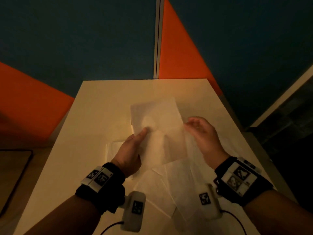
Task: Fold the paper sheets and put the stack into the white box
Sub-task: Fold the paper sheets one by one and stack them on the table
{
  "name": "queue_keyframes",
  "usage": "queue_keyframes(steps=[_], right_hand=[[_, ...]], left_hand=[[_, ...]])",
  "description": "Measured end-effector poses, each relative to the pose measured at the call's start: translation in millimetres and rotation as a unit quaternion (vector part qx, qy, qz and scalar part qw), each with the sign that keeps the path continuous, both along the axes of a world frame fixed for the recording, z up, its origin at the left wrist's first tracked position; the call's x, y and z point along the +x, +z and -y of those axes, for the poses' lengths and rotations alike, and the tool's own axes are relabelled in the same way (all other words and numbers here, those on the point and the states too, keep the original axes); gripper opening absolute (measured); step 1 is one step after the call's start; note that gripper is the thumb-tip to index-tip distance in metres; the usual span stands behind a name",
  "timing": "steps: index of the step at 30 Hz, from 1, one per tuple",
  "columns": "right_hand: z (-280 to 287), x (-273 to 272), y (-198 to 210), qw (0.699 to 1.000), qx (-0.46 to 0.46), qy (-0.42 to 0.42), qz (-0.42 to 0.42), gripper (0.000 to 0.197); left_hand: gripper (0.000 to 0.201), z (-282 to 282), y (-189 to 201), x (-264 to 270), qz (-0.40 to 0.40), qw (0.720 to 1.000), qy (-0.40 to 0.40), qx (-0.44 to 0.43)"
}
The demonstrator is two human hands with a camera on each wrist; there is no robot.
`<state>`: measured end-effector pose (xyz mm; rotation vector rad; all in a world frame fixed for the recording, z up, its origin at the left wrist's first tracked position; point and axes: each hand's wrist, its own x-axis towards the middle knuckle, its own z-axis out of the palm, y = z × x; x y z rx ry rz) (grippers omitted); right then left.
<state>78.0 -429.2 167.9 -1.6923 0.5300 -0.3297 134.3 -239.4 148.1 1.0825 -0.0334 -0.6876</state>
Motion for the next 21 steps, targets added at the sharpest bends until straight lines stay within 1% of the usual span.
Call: queue_keyframes(steps=[1,2,3,5,6,8,10,13,16,19,20,21], right_hand=[[6,0,0,0.998,0.045,0.014,-0.037,0.029],[11,-1,0,0.993,0.085,0.045,-0.063,0.032],[13,-4,2,0.986,0.124,0.083,-0.071,0.032],[11,-8,4,0.971,0.18,0.145,-0.058,0.026],[10,-9,3,0.967,0.189,0.162,-0.049,0.027],[10,-8,0,0.967,0.189,0.167,-0.035,0.03],[9,-6,-2,0.969,0.192,0.151,-0.027,0.027],[12,-6,-3,0.971,0.195,0.139,-0.022,0.024],[17,-7,2,0.972,0.185,0.144,-0.019,0.025],[23,-7,13,0.977,0.134,0.164,-0.027,0.021],[25,-7,17,0.978,0.109,0.177,-0.03,0.019],[27,-7,20,0.978,0.086,0.188,-0.033,0.018]], left_hand=[[0.034,-2,-1,2,0.0,1.0,-0.008,0.001],[0.033,-3,0,3,0.005,1.0,-0.015,0.011],[0.032,-4,0,4,0.012,0.999,-0.019,0.023],[0.036,-4,1,5,0.011,0.999,-0.026,0.032],[0.04,-3,2,5,0.005,0.999,-0.033,0.028],[0.042,-2,5,4,0.005,0.999,-0.049,0.023],[0.041,-2,6,5,0.021,0.997,-0.062,0.028],[0.034,-4,5,8,0.045,0.997,-0.056,0.032],[0.029,-10,6,13,0.05,0.996,-0.058,0.038],[0.023,-18,15,16,0.066,0.99,-0.113,0.046],[0.025,-20,19,16,0.073,0.987,-0.136,0.044],[0.033,-21,24,16,0.08,0.983,-0.159,0.041]])
